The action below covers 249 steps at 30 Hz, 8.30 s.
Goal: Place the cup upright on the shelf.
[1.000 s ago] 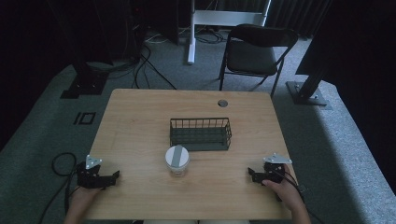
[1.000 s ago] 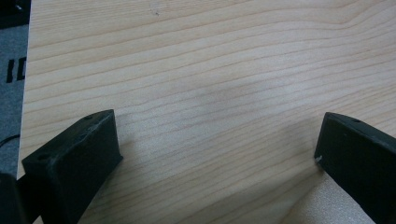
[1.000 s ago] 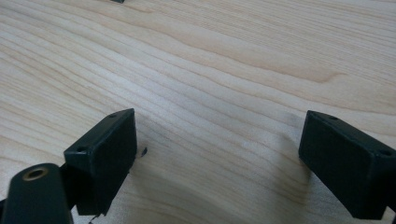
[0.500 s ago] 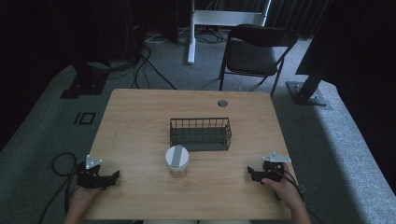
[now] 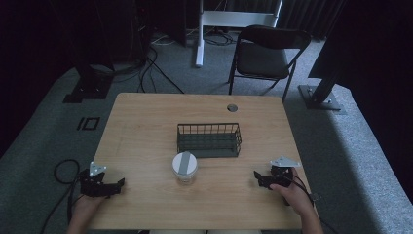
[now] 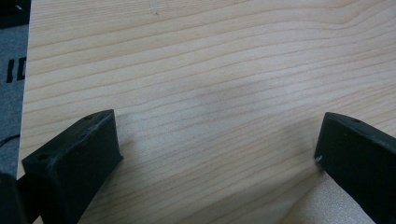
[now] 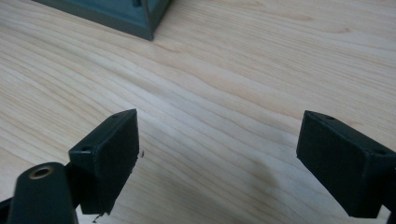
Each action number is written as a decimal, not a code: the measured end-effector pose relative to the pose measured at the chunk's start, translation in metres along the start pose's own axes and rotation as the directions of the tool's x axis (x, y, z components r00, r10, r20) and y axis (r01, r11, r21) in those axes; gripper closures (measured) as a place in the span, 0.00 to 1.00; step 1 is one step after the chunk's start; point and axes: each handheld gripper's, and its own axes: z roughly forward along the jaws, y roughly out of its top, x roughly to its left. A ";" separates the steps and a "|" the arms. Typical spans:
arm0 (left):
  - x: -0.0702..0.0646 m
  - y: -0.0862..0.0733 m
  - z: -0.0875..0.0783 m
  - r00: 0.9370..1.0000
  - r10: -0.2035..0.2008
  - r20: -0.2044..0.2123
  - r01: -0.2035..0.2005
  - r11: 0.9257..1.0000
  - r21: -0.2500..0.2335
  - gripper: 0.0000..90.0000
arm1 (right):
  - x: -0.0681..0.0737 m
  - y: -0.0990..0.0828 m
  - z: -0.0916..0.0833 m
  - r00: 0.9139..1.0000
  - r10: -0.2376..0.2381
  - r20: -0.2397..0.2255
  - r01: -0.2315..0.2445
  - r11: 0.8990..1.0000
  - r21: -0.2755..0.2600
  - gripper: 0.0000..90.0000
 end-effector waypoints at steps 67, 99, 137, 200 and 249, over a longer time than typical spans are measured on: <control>0.000 0.000 0.000 1.000 0.000 0.000 0.000 1.000 0.000 0.00 | 0.138 0.057 0.043 0.855 -0.290 -0.430 0.222 0.954 -0.202 0.14; 0.000 0.000 0.000 1.000 0.002 0.001 -0.002 1.000 0.001 0.00 | 0.188 0.075 0.079 0.807 -0.311 -0.503 0.182 0.940 -0.289 0.18; 0.000 0.000 0.000 1.000 0.001 0.001 -0.001 1.000 0.000 0.00 | 0.195 0.116 0.050 0.841 -0.311 -0.443 0.161 0.925 -0.345 0.20; 0.000 0.000 0.000 1.000 0.001 0.001 -0.001 1.000 0.000 0.00 | 0.088 0.151 0.063 0.999 0.018 0.048 -0.008 0.980 -0.199 0.20; 0.000 0.000 0.000 1.000 0.001 0.001 -0.001 1.000 0.000 0.00 | 0.079 0.128 0.053 0.999 0.008 -0.039 -0.018 0.961 -0.274 0.14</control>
